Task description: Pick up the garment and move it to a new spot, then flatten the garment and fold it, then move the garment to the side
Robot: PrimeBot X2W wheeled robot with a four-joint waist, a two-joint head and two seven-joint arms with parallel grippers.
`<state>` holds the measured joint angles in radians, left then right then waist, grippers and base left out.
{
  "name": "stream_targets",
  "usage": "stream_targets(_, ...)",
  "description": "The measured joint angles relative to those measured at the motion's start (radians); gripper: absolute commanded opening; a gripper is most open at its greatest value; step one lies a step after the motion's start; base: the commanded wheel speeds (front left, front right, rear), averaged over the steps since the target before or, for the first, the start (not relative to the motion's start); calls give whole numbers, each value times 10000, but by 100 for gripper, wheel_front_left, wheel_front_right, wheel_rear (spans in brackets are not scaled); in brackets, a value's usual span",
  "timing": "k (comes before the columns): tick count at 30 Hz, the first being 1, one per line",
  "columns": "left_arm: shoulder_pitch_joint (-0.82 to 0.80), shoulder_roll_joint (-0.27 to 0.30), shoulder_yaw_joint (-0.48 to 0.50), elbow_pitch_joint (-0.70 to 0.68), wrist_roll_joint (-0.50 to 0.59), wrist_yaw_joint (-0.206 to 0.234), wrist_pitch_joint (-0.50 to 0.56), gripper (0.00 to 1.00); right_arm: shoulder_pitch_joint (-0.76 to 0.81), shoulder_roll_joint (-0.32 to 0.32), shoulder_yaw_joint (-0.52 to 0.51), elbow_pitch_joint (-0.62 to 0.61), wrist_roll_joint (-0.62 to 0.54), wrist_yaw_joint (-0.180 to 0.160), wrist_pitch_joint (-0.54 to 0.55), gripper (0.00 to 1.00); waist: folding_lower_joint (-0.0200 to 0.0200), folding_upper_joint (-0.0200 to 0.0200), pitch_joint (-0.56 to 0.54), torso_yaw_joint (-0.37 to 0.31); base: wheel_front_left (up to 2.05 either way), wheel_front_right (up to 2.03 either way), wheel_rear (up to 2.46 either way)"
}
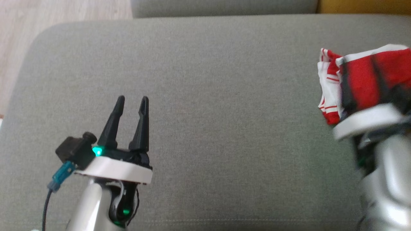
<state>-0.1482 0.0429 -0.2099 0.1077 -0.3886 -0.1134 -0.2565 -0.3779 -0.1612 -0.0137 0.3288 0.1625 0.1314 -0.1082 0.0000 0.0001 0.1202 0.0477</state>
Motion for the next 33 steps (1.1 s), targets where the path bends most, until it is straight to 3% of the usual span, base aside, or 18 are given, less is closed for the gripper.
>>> stream_targets(3,263,-2,6,2,0,0,0,100,859,784,21,-144,-144,0,-575,100,0,0,-276,-37,0,0,0)
stream_targets(6,569,0,0,15,38,0,0,100,1557,1014,-15,-263,-58,0,-966,100,0,0,-516,-47,0,0,0)
stream_targets(13,1096,4,-12,130,90,77,0,100,2674,1080,40,-485,970,0,-1315,100,0,0,-922,-10,0,0,0)
stream_targets(33,1453,10,-4,-111,265,353,0,100,3273,1135,401,-734,909,0,-1398,100,0,0,-1073,-47,0,0,0)
